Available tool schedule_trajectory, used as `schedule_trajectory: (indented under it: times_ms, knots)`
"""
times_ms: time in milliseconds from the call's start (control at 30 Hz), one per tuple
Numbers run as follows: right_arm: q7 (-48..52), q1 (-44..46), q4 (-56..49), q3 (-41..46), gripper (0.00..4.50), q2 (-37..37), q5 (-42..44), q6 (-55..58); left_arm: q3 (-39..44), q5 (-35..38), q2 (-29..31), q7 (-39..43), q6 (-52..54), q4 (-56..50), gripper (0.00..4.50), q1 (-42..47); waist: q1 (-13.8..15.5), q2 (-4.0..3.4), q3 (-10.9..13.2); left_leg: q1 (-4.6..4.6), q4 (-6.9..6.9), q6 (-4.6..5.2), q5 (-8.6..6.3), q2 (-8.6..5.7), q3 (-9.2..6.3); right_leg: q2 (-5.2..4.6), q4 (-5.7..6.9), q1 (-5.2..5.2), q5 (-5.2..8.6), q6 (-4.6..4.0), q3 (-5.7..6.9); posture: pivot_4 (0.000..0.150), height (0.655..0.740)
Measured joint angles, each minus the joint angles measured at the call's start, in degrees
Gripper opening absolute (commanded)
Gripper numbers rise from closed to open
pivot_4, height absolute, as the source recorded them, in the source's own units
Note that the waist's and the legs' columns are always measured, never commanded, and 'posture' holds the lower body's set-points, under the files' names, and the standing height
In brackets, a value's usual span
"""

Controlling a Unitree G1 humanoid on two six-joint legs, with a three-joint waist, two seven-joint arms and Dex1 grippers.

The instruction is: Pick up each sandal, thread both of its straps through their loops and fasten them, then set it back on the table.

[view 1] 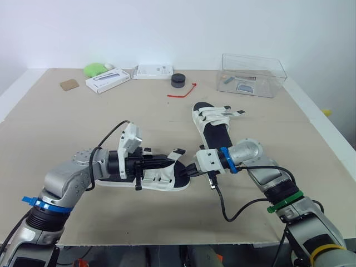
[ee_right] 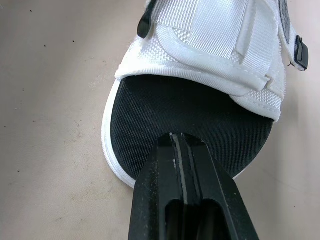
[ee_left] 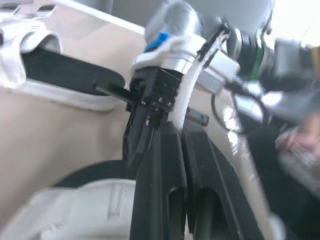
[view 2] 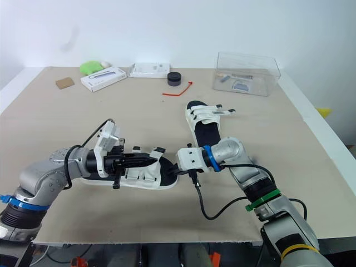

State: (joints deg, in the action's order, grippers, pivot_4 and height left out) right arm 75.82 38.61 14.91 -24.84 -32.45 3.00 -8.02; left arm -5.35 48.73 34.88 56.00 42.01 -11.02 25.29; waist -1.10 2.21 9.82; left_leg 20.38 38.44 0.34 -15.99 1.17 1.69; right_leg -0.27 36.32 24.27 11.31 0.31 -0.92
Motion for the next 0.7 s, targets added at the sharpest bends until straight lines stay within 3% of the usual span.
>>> schedule_trajectory:
  times_ms: [200, 700]
  knots:
    - [0.01, -0.02, -0.02, 0.03, 0.0, -0.01, -0.01, 0.0, 1.12, 0.1, -0.99, -0.59, 2.04, 4.14, 0.04, 0.42, -0.01, 0.0, 0.0, 0.0, 0.0, -0.02, 0.01, -0.02, 0.01, -0.02, 0.0, 0.0, 0.02, -0.11, -0.03, 0.15, 0.74]
    - [-1.16, -0.97, -0.75, 0.23, 0.0, -0.5, -0.27, 0.01, 0.65, -8.76, -4.15, -0.43, -2.22, 10.48, 0.04, 1.1, 0.04, 0.01, -0.03, -0.01, 0.08, 0.03, 0.06, -0.14, 0.0, -0.16, 0.0, -0.08, 0.01, -0.16, -0.05, 0.15, 0.74]
